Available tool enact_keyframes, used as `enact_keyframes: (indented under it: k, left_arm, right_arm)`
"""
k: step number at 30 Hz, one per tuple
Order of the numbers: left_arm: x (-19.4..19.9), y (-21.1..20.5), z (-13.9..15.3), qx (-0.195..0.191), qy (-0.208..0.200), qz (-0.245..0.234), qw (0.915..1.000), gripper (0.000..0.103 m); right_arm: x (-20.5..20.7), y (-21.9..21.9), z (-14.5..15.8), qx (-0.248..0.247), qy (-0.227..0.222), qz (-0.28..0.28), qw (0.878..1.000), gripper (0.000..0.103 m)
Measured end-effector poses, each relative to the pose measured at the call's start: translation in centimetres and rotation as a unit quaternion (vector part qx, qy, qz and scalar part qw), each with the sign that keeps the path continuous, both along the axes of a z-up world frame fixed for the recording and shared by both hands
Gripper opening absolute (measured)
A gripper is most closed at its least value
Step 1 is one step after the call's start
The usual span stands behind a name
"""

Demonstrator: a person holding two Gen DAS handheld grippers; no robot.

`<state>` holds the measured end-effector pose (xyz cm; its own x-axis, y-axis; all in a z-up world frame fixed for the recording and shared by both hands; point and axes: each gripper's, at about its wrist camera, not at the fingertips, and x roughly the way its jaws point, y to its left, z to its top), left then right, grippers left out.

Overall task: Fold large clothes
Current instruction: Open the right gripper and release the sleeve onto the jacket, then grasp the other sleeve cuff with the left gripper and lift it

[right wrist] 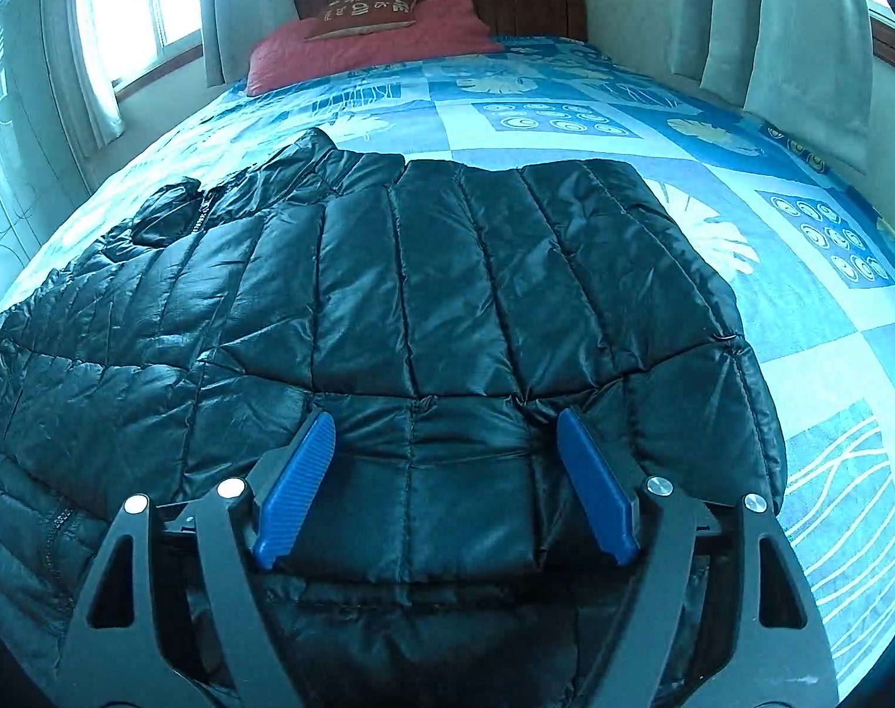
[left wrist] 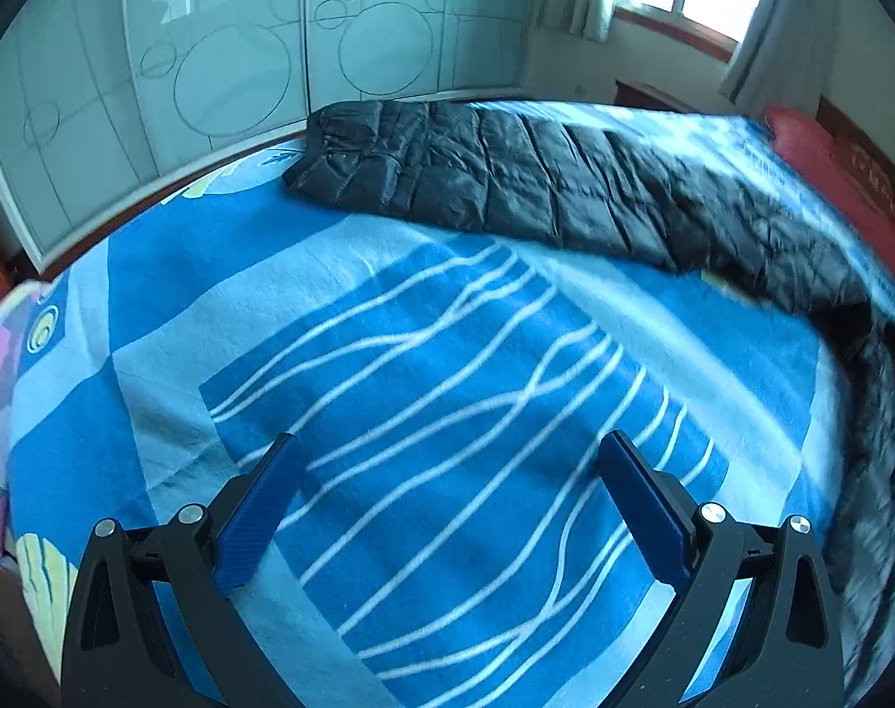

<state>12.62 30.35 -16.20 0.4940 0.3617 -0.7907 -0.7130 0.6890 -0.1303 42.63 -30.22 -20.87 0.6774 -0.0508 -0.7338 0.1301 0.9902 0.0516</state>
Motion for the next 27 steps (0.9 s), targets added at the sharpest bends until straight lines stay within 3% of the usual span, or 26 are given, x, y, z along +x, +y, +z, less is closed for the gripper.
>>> enact_keyframes:
  k: [8, 13, 19, 21, 26, 27]
  left_arm:
    - [2.1, 5.9, 0.3, -0.057, -0.104, 0.067, 0.9907, 0.099]
    - [3.6, 10.1, 0.0, -0.101, -0.183, 0.098, 0.9729, 0.099]
    - [4.5, 11.8, 0.3, -0.107, -0.217, 0.128, 0.9617, 0.098]
    - [4.6, 11.7, 0.6, -0.099, -0.210, 0.146, 0.9617, 0.091]
    - [3.9, 11.5, 0.6, -0.074, -0.184, 0.204, 0.9587, 0.043]
    - [3.9, 11.9, 0.6, -0.073, -0.180, 0.211, 0.9581, 0.040]
  right_arm:
    - [-0.1, 0.3, 0.0, -0.010, -0.002, -0.001, 1.000, 0.078]
    - [-0.2, 0.3, 0.0, -0.011, -0.004, -0.001, 1.000, 0.078]
    - [-0.2, 0.2, 0.1, -0.011, -0.004, -0.001, 1.000, 0.078]
    - [-0.3, 0.2, 0.1, -0.011, -0.005, -0.001, 1.000, 0.078]
    - [-0.3, 0.1, 0.3, -0.013, -0.008, -0.003, 1.000, 0.078]
    - [-0.4, 0.2, 0.3, -0.012, -0.007, -0.002, 1.000, 0.078]
